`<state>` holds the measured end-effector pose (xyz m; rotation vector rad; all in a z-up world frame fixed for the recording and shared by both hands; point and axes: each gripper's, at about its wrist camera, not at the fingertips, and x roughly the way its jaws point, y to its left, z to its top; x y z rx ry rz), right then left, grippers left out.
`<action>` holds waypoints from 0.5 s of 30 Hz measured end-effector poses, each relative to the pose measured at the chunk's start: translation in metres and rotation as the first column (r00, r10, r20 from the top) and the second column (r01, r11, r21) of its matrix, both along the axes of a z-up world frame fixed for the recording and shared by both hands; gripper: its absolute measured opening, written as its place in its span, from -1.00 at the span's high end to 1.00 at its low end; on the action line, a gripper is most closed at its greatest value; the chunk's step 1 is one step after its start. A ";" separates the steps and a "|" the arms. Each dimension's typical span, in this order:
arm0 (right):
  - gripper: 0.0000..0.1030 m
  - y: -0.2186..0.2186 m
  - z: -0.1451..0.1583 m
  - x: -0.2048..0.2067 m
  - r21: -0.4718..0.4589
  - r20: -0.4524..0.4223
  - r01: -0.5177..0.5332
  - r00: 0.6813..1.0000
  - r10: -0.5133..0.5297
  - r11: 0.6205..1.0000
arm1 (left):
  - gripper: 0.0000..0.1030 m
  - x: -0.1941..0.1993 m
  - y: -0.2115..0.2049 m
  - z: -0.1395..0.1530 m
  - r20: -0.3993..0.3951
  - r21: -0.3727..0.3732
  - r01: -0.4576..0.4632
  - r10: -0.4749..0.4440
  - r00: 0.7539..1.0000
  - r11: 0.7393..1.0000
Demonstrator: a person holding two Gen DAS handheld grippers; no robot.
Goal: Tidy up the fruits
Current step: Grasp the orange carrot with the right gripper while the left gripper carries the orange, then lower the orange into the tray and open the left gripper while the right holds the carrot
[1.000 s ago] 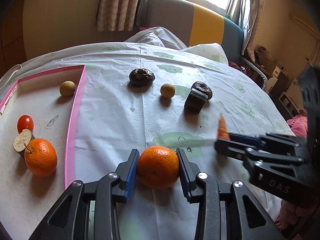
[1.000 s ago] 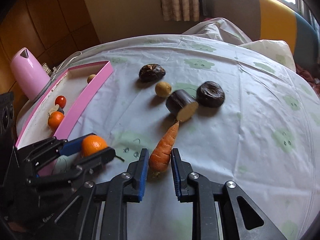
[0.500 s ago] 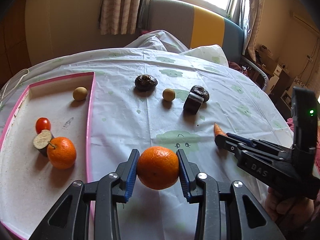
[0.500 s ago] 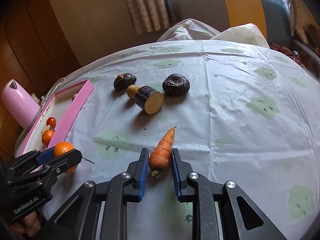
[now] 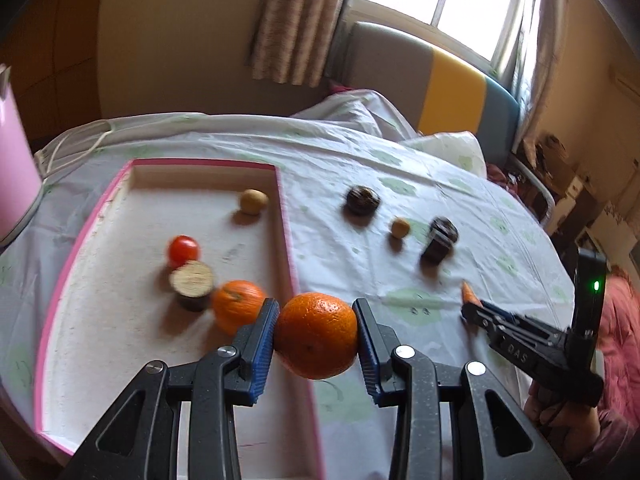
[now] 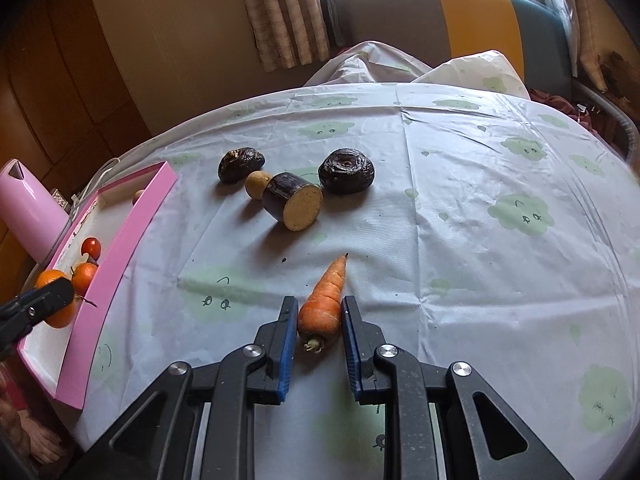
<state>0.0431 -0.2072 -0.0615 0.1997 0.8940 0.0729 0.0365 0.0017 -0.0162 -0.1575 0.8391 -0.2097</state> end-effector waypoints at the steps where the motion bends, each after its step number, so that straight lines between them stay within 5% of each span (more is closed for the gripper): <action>1: 0.57 0.001 0.000 0.000 -0.006 0.003 -0.001 1.000 0.001 1.000 | 0.26 0.002 0.011 0.002 -0.001 -0.007 -0.025 0.025 1.000 1.000; 11: 0.57 0.004 -0.003 -0.003 -0.047 0.032 -0.013 0.999 0.014 0.999 | 0.26 0.041 0.107 -0.001 -0.046 0.026 -0.275 0.276 0.960 0.961; 15: 0.57 0.004 -0.004 -0.004 -0.049 0.040 -0.013 0.999 0.015 0.999 | 0.25 0.059 0.113 -0.012 -0.062 0.078 -0.281 0.286 0.956 0.956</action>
